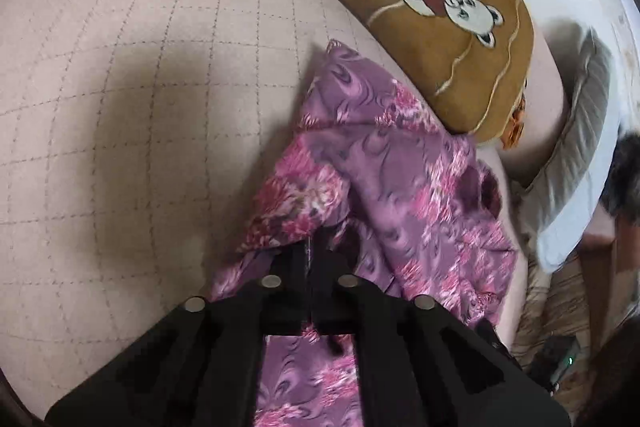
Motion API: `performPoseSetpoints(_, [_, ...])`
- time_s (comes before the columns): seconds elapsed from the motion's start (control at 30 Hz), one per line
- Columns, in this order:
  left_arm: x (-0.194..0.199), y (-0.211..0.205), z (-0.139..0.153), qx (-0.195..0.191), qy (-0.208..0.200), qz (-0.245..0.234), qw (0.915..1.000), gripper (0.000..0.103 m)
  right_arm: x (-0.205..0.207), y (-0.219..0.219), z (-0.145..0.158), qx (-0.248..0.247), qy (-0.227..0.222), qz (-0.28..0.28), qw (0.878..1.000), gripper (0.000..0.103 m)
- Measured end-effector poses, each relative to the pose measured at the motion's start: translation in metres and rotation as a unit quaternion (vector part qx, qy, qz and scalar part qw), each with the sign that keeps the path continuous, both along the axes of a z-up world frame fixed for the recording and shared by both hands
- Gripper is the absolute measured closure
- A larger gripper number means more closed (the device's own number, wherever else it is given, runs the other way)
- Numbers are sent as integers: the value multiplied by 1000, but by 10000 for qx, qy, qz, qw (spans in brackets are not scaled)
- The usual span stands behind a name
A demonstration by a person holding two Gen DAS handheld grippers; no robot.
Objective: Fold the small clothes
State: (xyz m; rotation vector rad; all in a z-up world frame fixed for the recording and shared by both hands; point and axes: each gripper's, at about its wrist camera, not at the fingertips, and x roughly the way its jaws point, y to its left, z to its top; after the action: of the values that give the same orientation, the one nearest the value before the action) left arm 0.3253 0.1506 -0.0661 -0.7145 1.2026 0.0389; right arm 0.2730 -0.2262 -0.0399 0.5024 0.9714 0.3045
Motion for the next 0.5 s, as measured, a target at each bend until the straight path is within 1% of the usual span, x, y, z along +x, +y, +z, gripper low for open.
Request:
performPoseSetpoints(0.07, [-1, 3, 13, -17, -242, 59, 9997, 103, -4, -17, 26, 383, -389, -182, 9983, 97])
performPoseSetpoints(0.1, [-1, 1, 21, 94, -369, 32, 9993, 103, -6, -32, 42, 632, -606, -363, 9955, 97])
performPoseSetpoints(0.17, [-2, -2, 32, 219, -531, -40, 9983, 103, -4, -60, 57, 834, -795, -782, 9903, 97])
performPoseSetpoints(0.2, [-3, -3, 36, 242, -542, -68, 9982, 103, -1, -69, 57, 818, -744, -878, 9900, 97])
performPoseSetpoints(0.27, [-7, -3, 39, 79, -558, -111, 9983, 103, 6, -86, 44, 578, -390, -1121, 9912, 97])
performPoseSetpoints(0.33, [-12, -5, 40, -125, -560, -135, 9983, 103, 9, -93, 28, 306, -118, -1177, 9925, 96])
performPoseSetpoints(0.37, [-15, -8, 42, -194, -569, -164, 9981, 103, 8, -95, 21, 173, 15, -1229, 9923, 94])
performPoseSetpoints(0.4, [-17, -11, 44, -255, -579, -218, 9978, 103, 6, -98, 15, 124, 63, -1259, 9920, 94])
performPoseSetpoints(0.43, [-18, -17, 44, -326, -579, -314, 9973, 98, 3, -102, 12, 139, 40, -1301, 9914, 91])
performPoseSetpoints(0.47, [-21, -24, 44, -395, -567, -417, 9967, 84, -1, -107, 11, 174, 26, -1366, 9905, 91])
performPoseSetpoints(0.5, [-24, -32, 45, -433, -565, -507, 9962, 75, -5, -110, 9, 281, 29, -1403, 9897, 90])
